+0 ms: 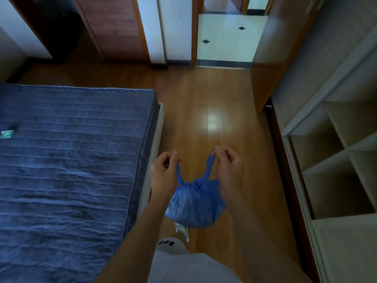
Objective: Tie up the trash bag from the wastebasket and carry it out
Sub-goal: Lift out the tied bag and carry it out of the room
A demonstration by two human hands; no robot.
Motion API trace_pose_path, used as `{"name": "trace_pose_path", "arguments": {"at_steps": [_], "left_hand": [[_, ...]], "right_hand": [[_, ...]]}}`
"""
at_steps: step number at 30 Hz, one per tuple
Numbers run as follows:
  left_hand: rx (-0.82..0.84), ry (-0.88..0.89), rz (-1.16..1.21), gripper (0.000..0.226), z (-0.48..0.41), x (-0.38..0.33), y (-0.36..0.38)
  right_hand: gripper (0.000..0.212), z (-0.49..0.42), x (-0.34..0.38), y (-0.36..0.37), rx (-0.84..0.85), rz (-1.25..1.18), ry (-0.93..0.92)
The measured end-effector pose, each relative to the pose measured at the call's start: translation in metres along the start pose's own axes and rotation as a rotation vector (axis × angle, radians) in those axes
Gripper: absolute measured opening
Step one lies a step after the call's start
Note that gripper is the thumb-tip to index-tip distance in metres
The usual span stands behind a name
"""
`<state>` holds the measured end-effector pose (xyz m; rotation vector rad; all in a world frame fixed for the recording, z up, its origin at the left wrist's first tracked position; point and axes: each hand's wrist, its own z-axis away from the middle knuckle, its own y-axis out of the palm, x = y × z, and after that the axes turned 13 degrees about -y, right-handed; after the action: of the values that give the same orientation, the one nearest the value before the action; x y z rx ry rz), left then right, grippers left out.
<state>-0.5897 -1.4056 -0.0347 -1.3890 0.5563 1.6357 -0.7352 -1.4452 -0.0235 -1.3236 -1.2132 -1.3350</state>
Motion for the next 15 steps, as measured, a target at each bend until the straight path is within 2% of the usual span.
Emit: {"name": "trace_pose_path", "arguments": {"at_steps": [6, 10, 15], "left_hand": [[0.001, -0.009, 0.005, 0.042, -0.110, -0.040, 0.003], [0.013, 0.028, 0.015, 0.031, -0.178, -0.065, 0.007], [0.016, 0.024, 0.047, 0.031, -0.233, -0.084, 0.014]], "right_hand": [[0.028, -0.095, 0.005, 0.065, -0.065, -0.047, 0.027], [0.026, -0.147, 0.009, 0.105, -0.093, -0.070, -0.004], [0.028, -0.188, 0.008, 0.134, -0.113, -0.071, -0.005]]}}
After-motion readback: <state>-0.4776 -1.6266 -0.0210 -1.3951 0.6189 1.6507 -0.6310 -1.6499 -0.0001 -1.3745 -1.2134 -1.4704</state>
